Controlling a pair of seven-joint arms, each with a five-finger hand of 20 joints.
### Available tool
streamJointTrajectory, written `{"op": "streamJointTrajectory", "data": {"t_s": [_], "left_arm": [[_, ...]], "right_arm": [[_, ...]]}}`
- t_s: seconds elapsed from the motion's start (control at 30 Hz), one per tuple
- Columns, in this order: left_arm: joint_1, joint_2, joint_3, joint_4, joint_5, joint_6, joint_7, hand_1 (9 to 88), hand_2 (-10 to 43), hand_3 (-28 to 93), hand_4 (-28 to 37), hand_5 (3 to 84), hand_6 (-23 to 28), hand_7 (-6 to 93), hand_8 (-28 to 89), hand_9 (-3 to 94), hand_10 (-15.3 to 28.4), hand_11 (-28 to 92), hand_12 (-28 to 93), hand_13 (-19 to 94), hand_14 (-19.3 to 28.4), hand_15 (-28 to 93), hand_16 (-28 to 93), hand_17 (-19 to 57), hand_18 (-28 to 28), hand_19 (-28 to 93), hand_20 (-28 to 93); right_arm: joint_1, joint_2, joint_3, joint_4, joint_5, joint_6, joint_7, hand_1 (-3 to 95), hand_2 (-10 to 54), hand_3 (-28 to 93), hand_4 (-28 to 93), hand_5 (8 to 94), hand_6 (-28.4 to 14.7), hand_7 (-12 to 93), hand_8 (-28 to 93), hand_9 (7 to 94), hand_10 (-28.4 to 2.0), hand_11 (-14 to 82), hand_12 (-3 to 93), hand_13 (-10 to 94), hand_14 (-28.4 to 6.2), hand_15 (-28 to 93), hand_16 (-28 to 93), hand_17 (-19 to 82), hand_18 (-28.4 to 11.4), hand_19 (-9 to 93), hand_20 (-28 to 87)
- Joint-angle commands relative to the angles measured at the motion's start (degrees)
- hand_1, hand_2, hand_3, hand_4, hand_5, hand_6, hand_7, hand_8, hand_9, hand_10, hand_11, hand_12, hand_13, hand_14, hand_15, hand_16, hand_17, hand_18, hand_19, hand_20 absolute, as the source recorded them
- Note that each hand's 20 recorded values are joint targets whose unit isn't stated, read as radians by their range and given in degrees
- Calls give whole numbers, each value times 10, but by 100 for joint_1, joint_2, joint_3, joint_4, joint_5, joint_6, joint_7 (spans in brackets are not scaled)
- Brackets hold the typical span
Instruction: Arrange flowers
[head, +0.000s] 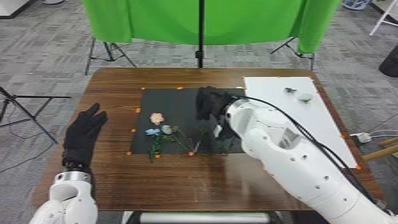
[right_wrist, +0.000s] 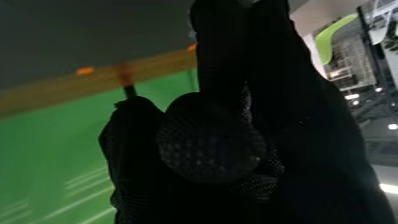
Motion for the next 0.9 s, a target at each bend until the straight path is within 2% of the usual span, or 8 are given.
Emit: {"op": "streamJointTrajectory", "data": {"t_s": [0.03, 0.3, 0.5, 0.9], "left_arm": [[10, -59, 53, 40, 8, -39, -52, 223, -25, 654, -229, 432, 41, 93, -50, 428, 136, 142, 117, 309, 152, 79, 17, 37, 102, 13, 152], [33, -64, 55, 35, 3, -56, -30, 223, -25, 653, -228, 432, 41, 93, -50, 429, 135, 143, 117, 309, 152, 79, 18, 37, 102, 13, 153], [-6, -53, 58, 63, 10, -67, -69, 222, -25, 653, -227, 432, 42, 92, -50, 429, 135, 143, 117, 309, 152, 79, 17, 38, 102, 13, 152], [6, -38, 57, 60, 6, -87, -71, 222, -27, 656, -228, 431, 41, 92, -49, 428, 136, 142, 116, 309, 152, 79, 18, 38, 102, 13, 152]], "right_arm": [[-94, -262, -181, -59, -52, -82, -131, 698, -95, 411, -106, 797, -5, 197, 125, 937, -80, 126, 339, 937, 1, 609, 276, 690, -84, 932, 515], [-177, -344, -241, 13, -294, -110, -226, 688, -95, 415, -108, 790, -4, 195, 122, 936, -80, 123, 339, 937, 1, 607, 277, 687, -84, 932, 516], [-217, -393, -152, 216, -620, -9, -309, 673, -95, 418, -110, 780, -4, 187, 116, 934, -81, 122, 340, 937, 1, 603, 280, 683, -86, 932, 514], [-284, -420, -30, 284, -657, -74, -330, 646, -95, 420, -115, 766, -4, 182, 107, 927, -82, 134, 339, 937, 0, 598, 288, 682, -88, 932, 518]]}}
